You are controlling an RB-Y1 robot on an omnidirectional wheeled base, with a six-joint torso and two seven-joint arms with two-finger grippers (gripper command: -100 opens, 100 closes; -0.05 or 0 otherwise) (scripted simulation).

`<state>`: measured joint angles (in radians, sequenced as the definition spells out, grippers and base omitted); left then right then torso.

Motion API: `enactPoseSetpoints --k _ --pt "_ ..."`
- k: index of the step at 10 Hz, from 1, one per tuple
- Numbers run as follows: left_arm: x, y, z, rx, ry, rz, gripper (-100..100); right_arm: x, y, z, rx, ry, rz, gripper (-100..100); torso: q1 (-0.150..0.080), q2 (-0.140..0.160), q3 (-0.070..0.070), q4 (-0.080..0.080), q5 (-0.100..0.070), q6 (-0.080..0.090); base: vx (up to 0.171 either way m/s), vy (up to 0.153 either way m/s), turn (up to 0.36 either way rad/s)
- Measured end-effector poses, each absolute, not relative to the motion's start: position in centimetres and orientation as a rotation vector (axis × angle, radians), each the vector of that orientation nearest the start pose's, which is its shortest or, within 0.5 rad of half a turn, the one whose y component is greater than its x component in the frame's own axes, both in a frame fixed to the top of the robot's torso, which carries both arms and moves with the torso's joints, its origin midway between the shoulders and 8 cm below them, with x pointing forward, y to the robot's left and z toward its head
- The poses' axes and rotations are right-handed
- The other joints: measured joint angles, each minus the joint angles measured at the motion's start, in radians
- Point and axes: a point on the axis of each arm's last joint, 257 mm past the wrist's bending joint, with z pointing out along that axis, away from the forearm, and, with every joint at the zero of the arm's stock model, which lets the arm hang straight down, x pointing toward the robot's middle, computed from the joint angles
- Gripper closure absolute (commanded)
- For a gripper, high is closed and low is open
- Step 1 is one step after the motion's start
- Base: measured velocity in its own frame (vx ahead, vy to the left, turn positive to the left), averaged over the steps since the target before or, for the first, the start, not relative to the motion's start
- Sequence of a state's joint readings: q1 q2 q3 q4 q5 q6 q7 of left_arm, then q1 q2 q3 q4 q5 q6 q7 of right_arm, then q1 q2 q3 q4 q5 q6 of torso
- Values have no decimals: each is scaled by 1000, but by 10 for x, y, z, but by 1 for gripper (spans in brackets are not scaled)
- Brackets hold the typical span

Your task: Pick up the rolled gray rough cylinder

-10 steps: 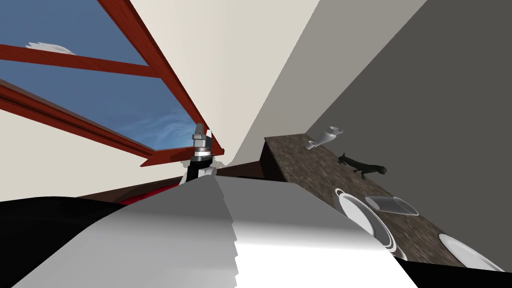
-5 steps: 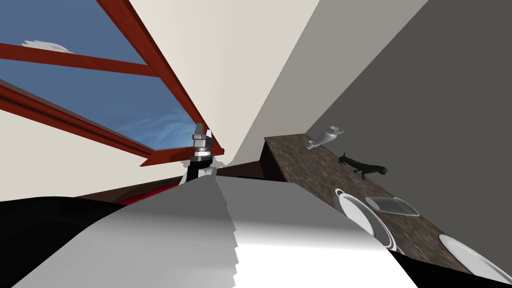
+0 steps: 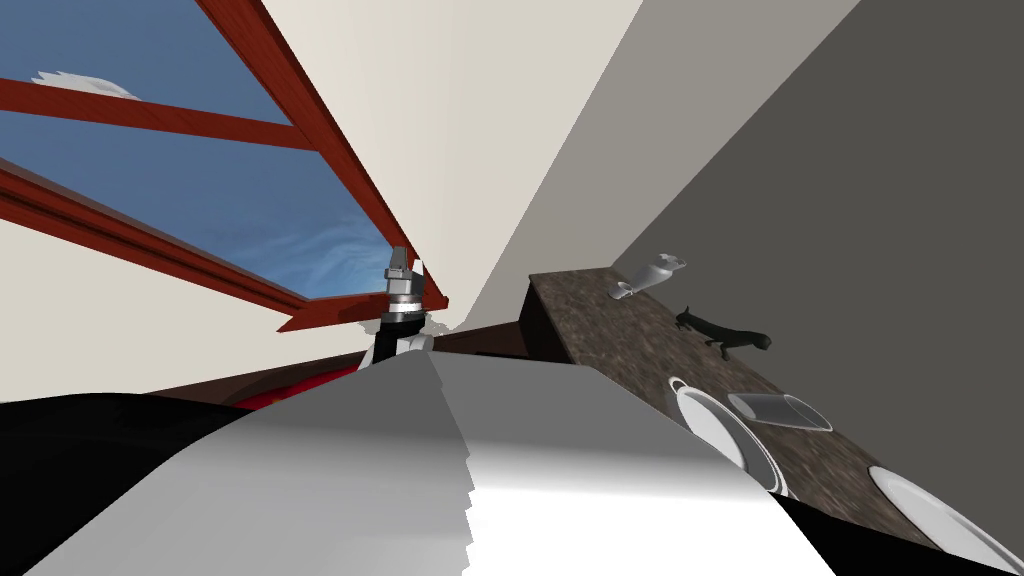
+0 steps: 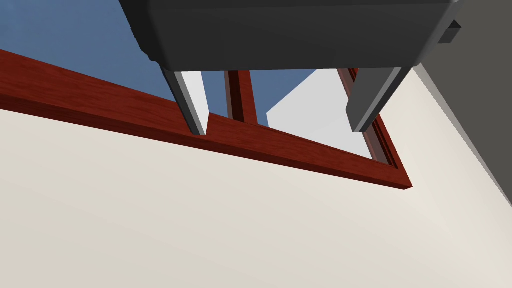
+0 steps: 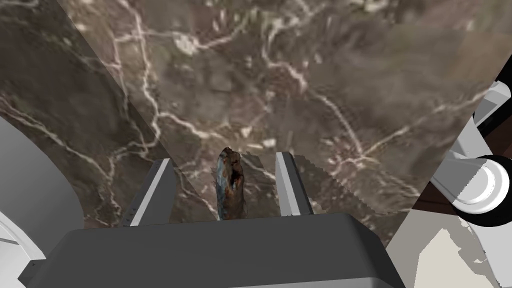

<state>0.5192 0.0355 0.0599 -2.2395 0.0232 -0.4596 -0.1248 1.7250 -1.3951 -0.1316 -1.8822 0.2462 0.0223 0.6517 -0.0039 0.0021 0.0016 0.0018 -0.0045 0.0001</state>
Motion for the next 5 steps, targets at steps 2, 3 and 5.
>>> enactPoseSetpoints --k 2,3,5 --pt "352 306 -6 -666 721 -1112 0 -96 -555 -348 -600 2996 -281 100 -1 0 0 0 -1 0 0 0 0" --pt "352 306 -6 -666 721 -1112 0 -96 -555 -348 -600 2996 -281 100 -1 0 0 0 -1 0 0 0 0" --pt "352 306 -6 -666 721 -1112 0 -96 -555 -348 -600 2996 -281 100 -1 0 0 0 -1 0 0 0 0"
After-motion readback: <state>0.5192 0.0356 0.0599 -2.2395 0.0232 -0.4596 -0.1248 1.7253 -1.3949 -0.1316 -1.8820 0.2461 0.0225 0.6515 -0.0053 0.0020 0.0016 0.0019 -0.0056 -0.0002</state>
